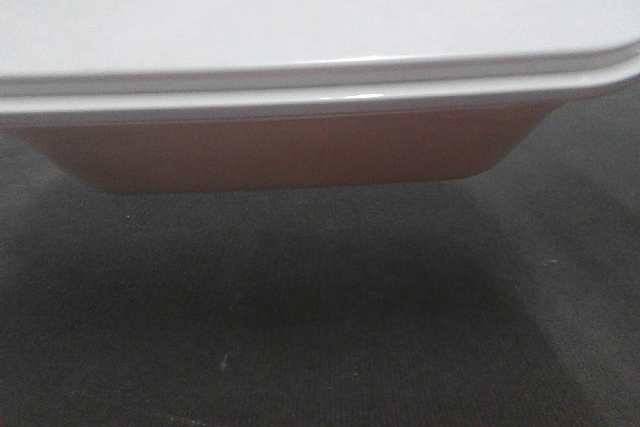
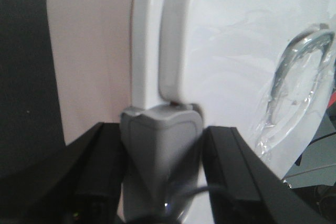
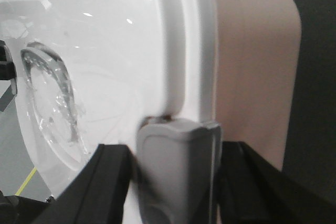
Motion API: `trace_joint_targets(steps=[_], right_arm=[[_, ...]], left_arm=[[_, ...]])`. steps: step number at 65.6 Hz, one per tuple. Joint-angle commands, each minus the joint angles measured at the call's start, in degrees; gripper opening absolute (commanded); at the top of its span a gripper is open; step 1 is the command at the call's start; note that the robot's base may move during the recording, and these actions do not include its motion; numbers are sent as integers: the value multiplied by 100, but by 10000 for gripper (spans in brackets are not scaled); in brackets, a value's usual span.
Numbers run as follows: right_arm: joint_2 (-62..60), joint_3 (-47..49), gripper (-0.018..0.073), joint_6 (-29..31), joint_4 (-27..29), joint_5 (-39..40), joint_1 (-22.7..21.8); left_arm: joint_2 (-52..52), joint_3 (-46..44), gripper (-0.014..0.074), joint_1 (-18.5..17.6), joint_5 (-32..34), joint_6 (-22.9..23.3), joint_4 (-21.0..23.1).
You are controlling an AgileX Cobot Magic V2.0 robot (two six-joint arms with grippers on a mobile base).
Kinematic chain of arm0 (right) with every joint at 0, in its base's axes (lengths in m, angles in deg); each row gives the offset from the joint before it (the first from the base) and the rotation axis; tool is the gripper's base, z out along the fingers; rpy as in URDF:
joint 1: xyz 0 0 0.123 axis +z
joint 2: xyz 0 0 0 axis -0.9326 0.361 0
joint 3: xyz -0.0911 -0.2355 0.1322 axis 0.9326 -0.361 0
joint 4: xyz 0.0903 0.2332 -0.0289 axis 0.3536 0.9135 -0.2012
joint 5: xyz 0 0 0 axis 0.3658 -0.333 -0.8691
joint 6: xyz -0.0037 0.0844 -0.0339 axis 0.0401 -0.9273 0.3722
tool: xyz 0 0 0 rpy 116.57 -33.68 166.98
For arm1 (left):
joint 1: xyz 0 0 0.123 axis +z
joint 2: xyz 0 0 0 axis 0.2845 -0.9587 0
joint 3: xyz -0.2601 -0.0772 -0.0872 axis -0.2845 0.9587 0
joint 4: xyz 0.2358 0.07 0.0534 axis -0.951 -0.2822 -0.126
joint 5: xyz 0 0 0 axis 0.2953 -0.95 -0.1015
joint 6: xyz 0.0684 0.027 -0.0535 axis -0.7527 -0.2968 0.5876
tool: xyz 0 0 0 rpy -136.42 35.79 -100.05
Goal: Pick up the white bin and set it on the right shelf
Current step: 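Lift the pink bin off the table with both grippers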
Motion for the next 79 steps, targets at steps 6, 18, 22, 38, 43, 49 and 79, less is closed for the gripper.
trace_joint_targets(steps=[6, 18, 22, 38, 43, 49, 79], right_arm=[[-186, 161, 422, 91, 912, -1337, 80], [-186, 161, 422, 91, 912, -1337, 80], [-186, 161, 422, 91, 912, -1337, 80], [-449, 161, 422, 91, 913, -1337, 80], [-556, 161, 422, 91, 919, -1337, 80], [-644, 161, 422, 91, 920, -1332, 80], [-643, 161, 422, 91, 926, -1249, 80]], left_arm=[[227, -169, 187, -126, -798, -121, 1104], [227, -169, 187, -126, -721, -172, 1205], [227, -169, 187, -126, -693, -172, 1205], [227, -169, 187, -126, -681, -183, 1286], [227, -169, 187, -126, -681, -183, 1361], [227, -169, 187, -126, -681, -234, 1473], [227, -169, 187, -126, -670, -329, 1595]])
